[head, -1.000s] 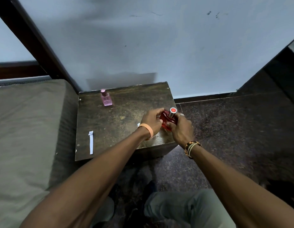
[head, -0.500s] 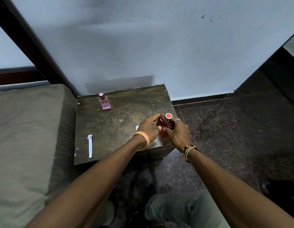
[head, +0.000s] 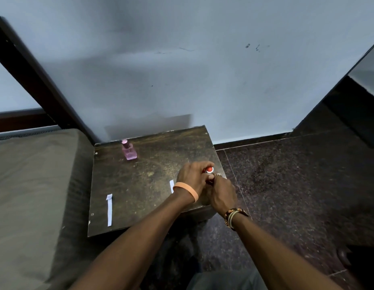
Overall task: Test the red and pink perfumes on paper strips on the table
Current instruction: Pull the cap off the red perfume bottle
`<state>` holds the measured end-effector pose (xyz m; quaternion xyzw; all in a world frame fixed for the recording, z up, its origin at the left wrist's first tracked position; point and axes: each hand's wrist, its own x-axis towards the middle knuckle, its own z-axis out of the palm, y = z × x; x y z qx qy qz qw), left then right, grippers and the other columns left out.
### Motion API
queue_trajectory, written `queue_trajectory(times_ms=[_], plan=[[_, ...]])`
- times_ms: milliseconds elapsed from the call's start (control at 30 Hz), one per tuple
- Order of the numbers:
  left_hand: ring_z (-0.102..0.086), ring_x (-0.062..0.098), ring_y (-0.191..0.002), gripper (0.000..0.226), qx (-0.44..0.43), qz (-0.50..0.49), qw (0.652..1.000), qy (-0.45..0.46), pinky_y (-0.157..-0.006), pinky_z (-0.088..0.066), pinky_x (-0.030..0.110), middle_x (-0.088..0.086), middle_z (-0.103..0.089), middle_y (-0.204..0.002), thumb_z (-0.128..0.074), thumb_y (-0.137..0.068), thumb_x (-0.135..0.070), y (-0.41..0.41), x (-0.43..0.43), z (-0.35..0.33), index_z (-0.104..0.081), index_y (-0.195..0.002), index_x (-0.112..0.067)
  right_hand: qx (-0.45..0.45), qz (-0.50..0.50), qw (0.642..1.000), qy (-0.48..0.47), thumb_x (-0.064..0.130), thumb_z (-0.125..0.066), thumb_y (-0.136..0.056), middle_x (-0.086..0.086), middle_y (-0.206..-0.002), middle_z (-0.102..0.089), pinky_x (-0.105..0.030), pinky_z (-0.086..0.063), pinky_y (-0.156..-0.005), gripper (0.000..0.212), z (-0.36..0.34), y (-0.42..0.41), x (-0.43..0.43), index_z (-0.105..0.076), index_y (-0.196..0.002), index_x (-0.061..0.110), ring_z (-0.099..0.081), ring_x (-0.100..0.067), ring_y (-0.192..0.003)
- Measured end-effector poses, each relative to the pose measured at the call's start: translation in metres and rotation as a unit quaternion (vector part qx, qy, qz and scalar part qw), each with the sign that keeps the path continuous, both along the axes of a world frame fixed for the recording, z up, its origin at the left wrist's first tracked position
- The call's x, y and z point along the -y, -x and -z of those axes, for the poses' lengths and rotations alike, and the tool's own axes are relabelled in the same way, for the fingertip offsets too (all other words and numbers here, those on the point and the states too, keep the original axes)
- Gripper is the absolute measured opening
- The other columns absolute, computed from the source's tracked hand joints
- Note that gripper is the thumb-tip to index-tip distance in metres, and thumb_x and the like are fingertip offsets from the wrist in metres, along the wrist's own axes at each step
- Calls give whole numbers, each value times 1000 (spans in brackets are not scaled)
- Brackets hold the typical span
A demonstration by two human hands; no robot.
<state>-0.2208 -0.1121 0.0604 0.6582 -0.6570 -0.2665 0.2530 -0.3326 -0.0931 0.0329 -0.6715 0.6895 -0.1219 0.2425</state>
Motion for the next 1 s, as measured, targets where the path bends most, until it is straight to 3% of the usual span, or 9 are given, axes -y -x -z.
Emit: queue_trajectory(times_ms=[167,267,333,467,567,733,833,933,1000], plan=[[-69,14,-87,23,-4,-28,999,40,-81,-54,32,-4,-75,-95,-72,-78,-23,2,-5,1,-73,-100,-28,7,4,1000,3,10,-50,-91,-10,-91,-67,-40,-50,-70,12,-3,-2,-3,-60,-97,10,-63,-31,-83],[-66,9,-79,19,-13,-48,998,27,-73,-52,25,-7,-74,-87,-76,-74,-32,5,-3,-4,-75,-92,-26,17,9,1000,9,8,-49,-90,-10,-91,-67,-36,-45,-65,14,-5,-1,-5,-62,-95,9,-63,-31,-83],[-66,9,-84,29,-21,-36,999,6,-74,-48,19,-5,-74,-95,-78,-72,-30,3,0,-8,-73,-100,-24,18,9,1000,8,9,-51,-90,-10,-90,-67,-33,-41,-64,12,-5,0,-5,-61,-95,8,-62,-30,-84],[-62,14,-111,47,-60,51,997,-26,-98,-45,22,2,-66,-120,-72,-78,-7,-4,1,-9,-63,-122,-18,30,25,999,13,17,-55,-89,-9,-90,-68,-40,-52,-69,12,-2,-2,-7,-60,-99,10,-64,-30,-83],[-66,17,-104,34,4,65,998,24,-94,-46,23,3,-70,-112,-66,-81,-6,-4,0,-6,-69,-112,-17,19,28,999,16,13,-54,-88,-10,-88,-68,-39,-51,-67,12,-1,-3,-7,-61,-97,10,-64,-31,-82],[-68,21,-98,37,-4,21,998,52,-92,-51,37,5,-71,-110,-72,-80,-17,2,-6,1,-67,-116,-20,17,35,999,16,9,-51,-87,-10,-86,-68,-38,-50,-65,11,0,-4,-5,-61,-92,11,-65,-31,-80],[-63,18,-110,45,-47,51,997,17,-100,-47,34,5,-67,-119,-70,-80,-7,0,-5,0,-62,-123,-18,21,38,999,16,16,-53,-89,-9,-88,-69,-41,-53,-68,9,1,-6,-7,-60,-94,12,-65,-31,-81],[-66,17,-103,38,-27,61,998,12,-94,-50,30,4,-70,-112,-70,-80,-5,-5,-2,-2,-67,-116,-18,26,42,999,15,22,-56,-91,-8,-89,-68,-40,-53,-68,13,-1,-6,-6,-60,-98,13,-65,-30,-81],[-68,17,-97,34,-13,34,999,33,-89,-52,31,2,-73,-105,-73,-78,-11,-5,-2,-1,-71,-110,-19,18,37,999,15,17,-57,-88,-8,-90,-68,-40,-53,-68,11,-1,-6,-6,-61,-98,12,-65,-31,-82]])
